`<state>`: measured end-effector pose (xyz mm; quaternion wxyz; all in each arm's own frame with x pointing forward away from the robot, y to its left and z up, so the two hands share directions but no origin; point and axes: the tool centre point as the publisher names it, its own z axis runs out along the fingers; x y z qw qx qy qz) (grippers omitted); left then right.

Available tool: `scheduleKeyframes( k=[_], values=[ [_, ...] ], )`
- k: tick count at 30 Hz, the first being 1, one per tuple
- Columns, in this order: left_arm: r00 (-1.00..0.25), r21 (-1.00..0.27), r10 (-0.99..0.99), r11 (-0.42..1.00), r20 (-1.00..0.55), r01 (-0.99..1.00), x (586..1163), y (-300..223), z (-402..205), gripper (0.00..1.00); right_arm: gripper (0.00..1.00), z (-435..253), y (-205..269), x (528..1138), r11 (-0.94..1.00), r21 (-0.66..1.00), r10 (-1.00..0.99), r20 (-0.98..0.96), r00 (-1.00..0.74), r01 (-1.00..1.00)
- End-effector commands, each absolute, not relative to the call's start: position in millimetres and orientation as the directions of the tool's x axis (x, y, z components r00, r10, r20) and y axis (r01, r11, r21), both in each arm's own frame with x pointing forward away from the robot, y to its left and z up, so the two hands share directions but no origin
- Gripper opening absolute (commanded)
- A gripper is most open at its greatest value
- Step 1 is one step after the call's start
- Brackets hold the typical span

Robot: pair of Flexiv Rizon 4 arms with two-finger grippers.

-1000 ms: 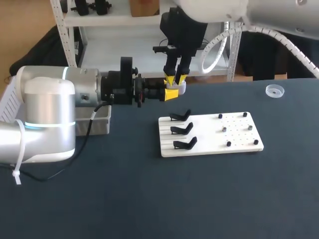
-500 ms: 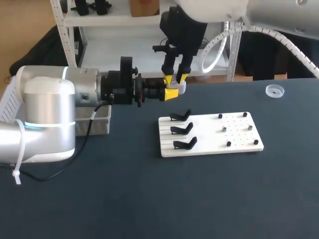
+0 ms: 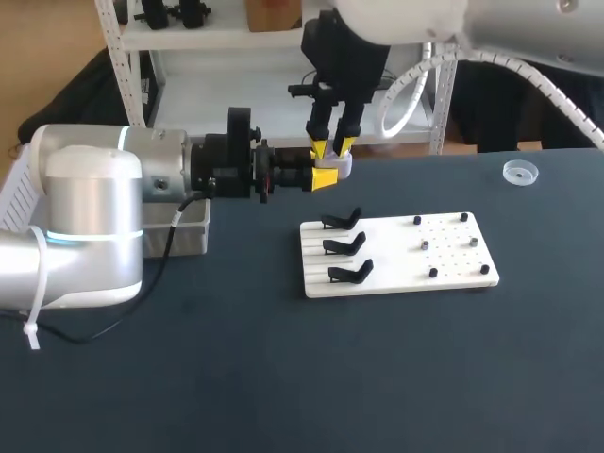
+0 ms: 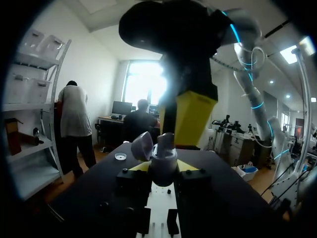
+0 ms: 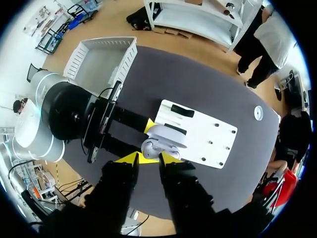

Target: Pick up each earbud case from the left stands, insert the matching earbuds, close the lid, and place the case in the box.

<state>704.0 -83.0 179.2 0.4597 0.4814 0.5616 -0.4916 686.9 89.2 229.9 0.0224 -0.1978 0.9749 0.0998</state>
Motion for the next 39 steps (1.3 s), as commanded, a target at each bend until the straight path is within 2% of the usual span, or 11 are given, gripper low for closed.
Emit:
scheduleKeyframes(
  k=[1,7,13,15,16,22,25,29,39],
  values=[
    [-0.113,-0.108,0.087,0.055,-0.99,0.993,703,-83,179,0.0,0.26,231,91,687,0.902,0.182,-0.382,-0.084,-0.92,-0.391],
    [-0.113,-0.108,0.087,0.055,-0.99,0.993,703,-83,179,0.0,0.26,244,90,689,0.899,0.181,-0.382,-0.12,-0.916,-0.399],
    [-0.113,-0.108,0.087,0.055,-0.99,0.993,703,-83,179,0.0,0.29,268,85,717,0.91,0.191,-0.32,-0.244,-0.915,-0.369],
    [-0.113,-0.108,0.087,0.055,-0.99,0.993,703,-83,179,0.0,0.37,269,84,731,0.908,0.233,-0.285,-0.265,-0.921,-0.348],
    [-0.113,-0.108,0.087,0.055,-0.99,0.993,703,-83,179,0.0,0.38,267,83,738,0.916,0.218,-0.27,-0.285,-0.92,-0.336],
    [-0.113,-0.108,0.087,0.055,-0.99,0.993,703,-83,179,0.0,0.36,254,76,769,0.934,0.238,-0.191,-0.298,-0.935,-0.266],
    [-0.113,-0.108,0.087,0.055,-0.99,0.993,703,-83,179,0.0,0.32,238,71,774,0.948,0.219,-0.164,-0.277,-0.947,-0.229],
    [-0.113,-0.108,0.087,0.055,-0.99,0.993,703,-83,179,0.0,0.25,220,65,764,0.955,0.209,-0.161,-0.236,-0.958,-0.212],
    [-0.113,-0.108,0.087,0.055,-0.99,0.993,703,-83,179,0.0,0.26,212,53,736,0.959,0.216,-0.14,-0.21,-0.968,-0.185]
  ],
)
